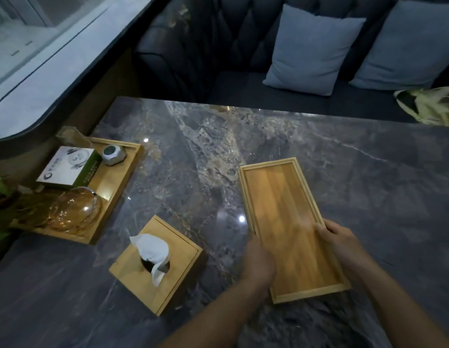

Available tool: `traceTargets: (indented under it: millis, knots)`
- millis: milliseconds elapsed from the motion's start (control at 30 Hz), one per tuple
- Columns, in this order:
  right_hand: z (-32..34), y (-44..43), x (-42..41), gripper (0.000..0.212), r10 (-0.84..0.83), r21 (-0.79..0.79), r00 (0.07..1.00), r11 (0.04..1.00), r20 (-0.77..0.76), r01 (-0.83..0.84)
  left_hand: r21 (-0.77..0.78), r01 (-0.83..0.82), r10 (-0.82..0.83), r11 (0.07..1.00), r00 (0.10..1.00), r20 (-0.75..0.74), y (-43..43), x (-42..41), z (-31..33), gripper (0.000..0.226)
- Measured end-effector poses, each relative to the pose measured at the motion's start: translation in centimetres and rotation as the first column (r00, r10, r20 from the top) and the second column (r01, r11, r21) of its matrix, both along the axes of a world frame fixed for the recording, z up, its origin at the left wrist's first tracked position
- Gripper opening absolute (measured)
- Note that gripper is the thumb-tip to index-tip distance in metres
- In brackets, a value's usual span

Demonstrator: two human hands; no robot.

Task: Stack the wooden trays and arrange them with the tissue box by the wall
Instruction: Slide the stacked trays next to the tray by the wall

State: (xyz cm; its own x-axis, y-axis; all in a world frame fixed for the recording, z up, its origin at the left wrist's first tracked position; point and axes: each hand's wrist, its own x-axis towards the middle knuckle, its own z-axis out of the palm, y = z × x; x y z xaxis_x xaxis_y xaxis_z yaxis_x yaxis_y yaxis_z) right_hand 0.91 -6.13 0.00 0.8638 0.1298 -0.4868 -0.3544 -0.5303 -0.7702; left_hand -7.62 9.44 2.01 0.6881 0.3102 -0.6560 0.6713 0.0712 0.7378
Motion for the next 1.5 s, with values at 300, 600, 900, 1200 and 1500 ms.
traceTargets:
  millis: [300,600,900,1200,1500]
  knots:
    - [0.3,7.0,6.5,0.035,-0.021,0.102,1.0,0.995,0.021,0.018,0.111,0.05,-0.046,0.993,0.998,-0.042,8.1,8.6,0.3,0.036]
    - [-0.4,16.5,10.6,0.025,-0.085,0.299,0.992,0.948,-0.088,0.107,0.204,0.187,-0.171,0.961,0.981,-0.092,18.6,13.8,2.4,0.027]
    - [-1.2,25.5,9.6,0.028,0.027,0.381,0.991,0.924,-0.133,0.026,0.294,0.2,-0.16,0.935,0.975,-0.155,27.5,12.2,2.8,0.029]
    - [-1.4,30.6,6.4,0.029,0.123,0.383,0.974,0.923,-0.192,-0.041,0.489,0.233,-0.147,0.841,0.967,-0.208,32.7,8.6,2.6,0.033]
    - [-1.5,32.0,3.3,0.017,0.171,0.38,0.937,0.924,-0.305,-0.045,0.541,0.22,-0.085,0.811,0.961,-0.263,34.4,6.6,1.8,0.04]
